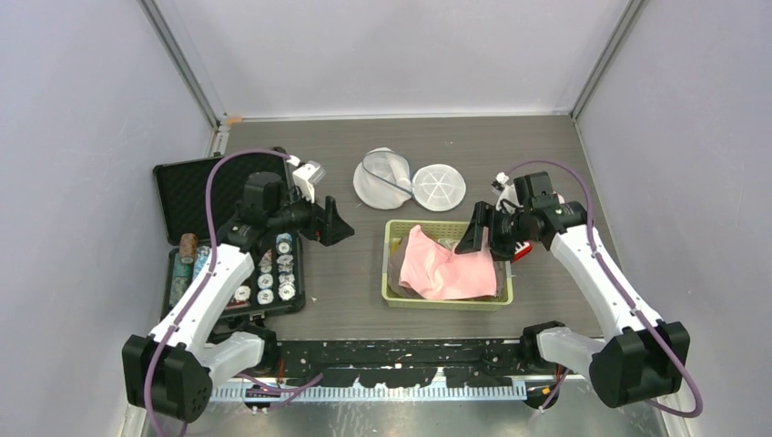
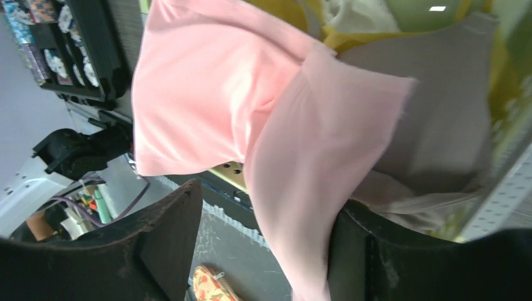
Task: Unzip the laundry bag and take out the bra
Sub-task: Place the bra in the bin, then close the laundry bag at the center of the board.
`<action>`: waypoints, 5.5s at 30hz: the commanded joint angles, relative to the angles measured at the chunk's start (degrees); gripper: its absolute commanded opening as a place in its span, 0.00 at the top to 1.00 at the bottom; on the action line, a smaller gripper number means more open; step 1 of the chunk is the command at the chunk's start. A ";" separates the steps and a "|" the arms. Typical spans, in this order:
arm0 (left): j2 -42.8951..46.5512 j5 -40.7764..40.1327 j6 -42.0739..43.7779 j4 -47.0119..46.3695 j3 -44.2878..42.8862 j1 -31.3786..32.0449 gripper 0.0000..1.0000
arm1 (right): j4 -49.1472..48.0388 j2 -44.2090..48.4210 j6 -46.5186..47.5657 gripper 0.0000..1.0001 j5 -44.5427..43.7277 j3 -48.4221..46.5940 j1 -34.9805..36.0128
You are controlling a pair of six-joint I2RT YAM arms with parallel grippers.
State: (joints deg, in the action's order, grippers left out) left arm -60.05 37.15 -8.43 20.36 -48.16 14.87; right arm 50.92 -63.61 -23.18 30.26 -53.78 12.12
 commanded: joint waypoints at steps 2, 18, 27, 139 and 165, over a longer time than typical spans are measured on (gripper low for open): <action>-0.80 2.09 5.34 -1.30 -2.51 0.18 0.19 | 4.36 -3.30 7.24 0.27 -0.36 -4.39 -4.39; -6.97 2.49 33.56 8.32 -13.65 19.67 0.19 | 23.48 -3.94 44.16 0.21 -3.26 -18.39 -6.36; -18.27 4.56 44.56 10.51 -20.97 29.42 0.22 | 29.70 -3.81 64.40 0.33 2.12 -14.17 -6.31; -63.61 -9.06 27.56 7.40 -67.22 18.02 0.22 | -12.93 -67.27 2.49 0.99 6.35 -54.52 -11.02; -73.71 -23.22 14.59 -4.09 -71.57 25.00 0.59 | -30.24 -57.16 -22.18 0.99 16.37 -45.87 -11.33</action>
State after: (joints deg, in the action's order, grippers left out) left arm -133.62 17.17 7.33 20.53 -117.47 39.29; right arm 21.80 -125.19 -43.72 44.91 -99.57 0.99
